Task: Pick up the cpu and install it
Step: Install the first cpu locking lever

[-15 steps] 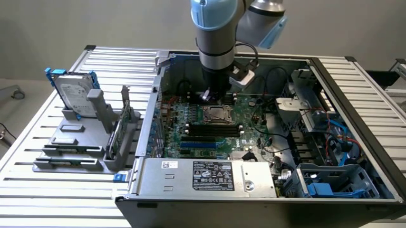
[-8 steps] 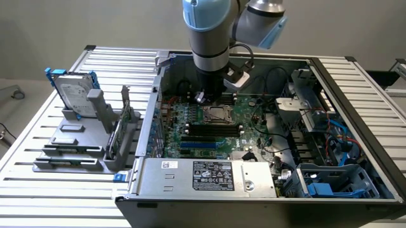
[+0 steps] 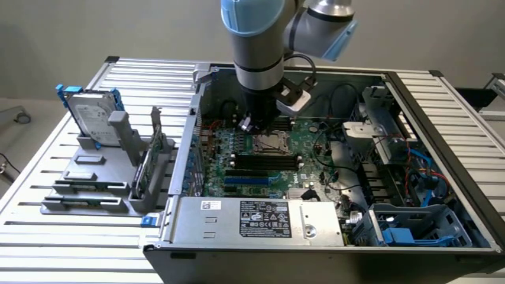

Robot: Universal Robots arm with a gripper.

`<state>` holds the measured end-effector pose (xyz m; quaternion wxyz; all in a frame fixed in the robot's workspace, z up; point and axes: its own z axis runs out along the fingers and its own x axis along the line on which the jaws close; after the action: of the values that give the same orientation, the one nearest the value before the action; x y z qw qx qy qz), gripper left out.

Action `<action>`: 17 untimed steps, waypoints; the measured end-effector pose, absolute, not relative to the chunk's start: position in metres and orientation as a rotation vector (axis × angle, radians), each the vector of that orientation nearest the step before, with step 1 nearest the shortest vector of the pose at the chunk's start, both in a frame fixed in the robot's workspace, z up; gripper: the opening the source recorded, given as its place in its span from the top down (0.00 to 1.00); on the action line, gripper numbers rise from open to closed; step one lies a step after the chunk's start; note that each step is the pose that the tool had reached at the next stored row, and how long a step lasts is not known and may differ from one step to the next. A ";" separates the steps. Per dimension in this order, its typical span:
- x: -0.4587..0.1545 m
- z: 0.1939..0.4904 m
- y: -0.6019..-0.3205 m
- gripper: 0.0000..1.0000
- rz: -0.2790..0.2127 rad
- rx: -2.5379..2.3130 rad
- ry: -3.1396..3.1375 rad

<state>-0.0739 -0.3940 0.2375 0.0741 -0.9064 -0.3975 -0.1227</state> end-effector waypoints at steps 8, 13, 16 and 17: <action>-0.076 0.256 -0.419 0.89 -0.365 -2.721 -1.190; -0.086 0.254 -0.425 0.89 -0.359 -2.721 -1.189; -0.088 0.252 -0.425 0.89 -0.359 -2.720 -1.189; -0.088 0.250 -0.425 0.89 -0.359 -2.720 -1.189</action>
<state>-0.0881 -0.4249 0.2501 0.0755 -0.9071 -0.3965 -0.1196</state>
